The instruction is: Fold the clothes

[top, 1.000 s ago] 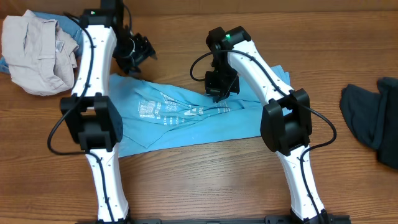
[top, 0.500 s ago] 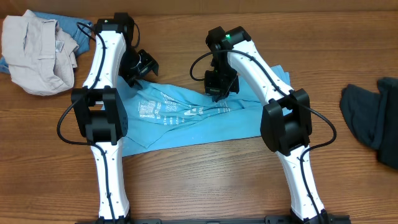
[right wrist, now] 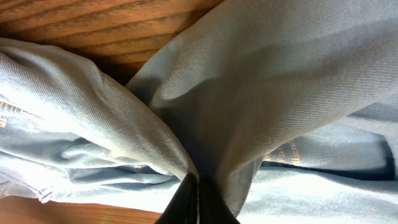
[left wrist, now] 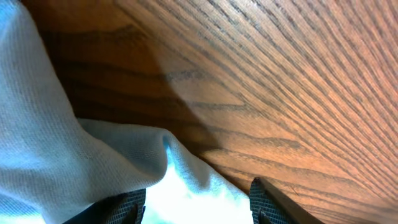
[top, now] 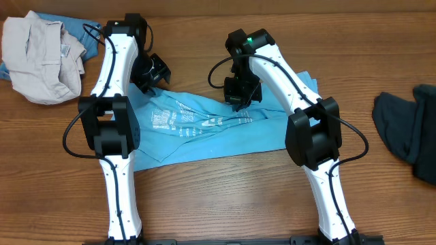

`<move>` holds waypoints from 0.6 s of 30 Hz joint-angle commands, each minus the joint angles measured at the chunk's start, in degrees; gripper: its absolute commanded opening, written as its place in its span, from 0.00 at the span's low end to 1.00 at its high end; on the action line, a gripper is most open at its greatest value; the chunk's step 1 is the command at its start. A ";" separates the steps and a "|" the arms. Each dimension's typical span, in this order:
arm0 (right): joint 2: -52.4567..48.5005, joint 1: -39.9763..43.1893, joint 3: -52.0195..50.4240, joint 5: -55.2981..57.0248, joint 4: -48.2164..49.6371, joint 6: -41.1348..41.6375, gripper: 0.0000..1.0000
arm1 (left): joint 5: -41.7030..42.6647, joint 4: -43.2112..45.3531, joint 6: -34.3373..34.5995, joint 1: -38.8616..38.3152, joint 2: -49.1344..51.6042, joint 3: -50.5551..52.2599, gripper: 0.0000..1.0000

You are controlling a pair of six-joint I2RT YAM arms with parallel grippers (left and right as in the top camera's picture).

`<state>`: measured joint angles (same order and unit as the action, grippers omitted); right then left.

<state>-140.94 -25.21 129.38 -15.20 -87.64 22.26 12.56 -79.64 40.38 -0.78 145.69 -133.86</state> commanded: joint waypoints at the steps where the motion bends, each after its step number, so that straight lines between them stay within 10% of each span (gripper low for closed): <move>1: 2.62 -0.22 1.46 -0.28 0.15 0.28 0.04 | -0.44 0.17 1.44 0.09 2.80 0.02 0.57; 8: 2.62 -0.22 1.46 -0.28 0.44 0.28 0.04 | 2.32 0.20 1.42 0.04 5.33 0.02 0.54; 13: 2.62 -0.22 1.46 -0.28 0.59 0.31 0.04 | 2.29 -0.02 0.96 0.11 5.31 -0.09 0.08; 18: 2.62 -0.22 1.46 -0.28 1.03 0.33 0.04 | 2.03 -2.86 -2.54 0.11 5.27 -4.59 0.04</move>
<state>-140.94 -25.23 129.38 -15.20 -86.94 22.28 14.28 -81.03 40.97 -0.62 149.10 -134.67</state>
